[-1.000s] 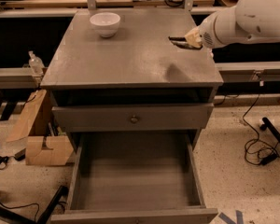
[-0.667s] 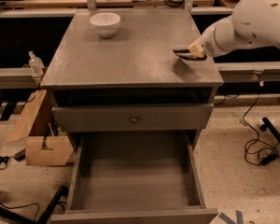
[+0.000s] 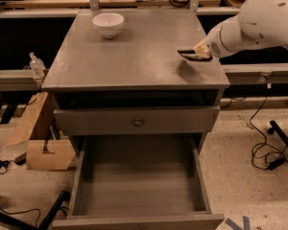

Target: Pick rxbar chocolate from middle drawer and place on counter

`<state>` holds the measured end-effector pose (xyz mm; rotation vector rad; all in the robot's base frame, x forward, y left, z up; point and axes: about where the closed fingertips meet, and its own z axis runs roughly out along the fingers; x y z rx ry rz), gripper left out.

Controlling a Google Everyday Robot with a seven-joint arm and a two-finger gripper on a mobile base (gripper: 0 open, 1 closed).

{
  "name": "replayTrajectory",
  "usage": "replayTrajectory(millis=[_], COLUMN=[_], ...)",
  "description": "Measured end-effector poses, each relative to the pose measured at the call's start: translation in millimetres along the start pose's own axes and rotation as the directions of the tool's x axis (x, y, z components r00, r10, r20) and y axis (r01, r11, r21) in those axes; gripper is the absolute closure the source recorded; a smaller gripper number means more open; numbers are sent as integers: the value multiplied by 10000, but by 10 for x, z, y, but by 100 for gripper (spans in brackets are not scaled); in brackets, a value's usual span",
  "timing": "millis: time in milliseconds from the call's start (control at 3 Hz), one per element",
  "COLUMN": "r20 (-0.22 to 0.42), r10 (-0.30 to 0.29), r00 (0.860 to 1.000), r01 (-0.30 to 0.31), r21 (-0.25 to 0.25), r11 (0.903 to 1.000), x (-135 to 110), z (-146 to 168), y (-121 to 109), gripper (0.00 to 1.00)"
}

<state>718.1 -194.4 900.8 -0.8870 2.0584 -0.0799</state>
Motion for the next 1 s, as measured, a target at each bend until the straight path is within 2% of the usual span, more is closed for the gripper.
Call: replayTrajectory(millis=[667,1000], r20=[28,40], r10=[-28,-39], r00=[10000,10000], r01=[28,39], r21=[-28,-39], r11=[10000,10000], x=[-25,-34], z=[-1,-1], y=[21,30], gripper=[12,0])
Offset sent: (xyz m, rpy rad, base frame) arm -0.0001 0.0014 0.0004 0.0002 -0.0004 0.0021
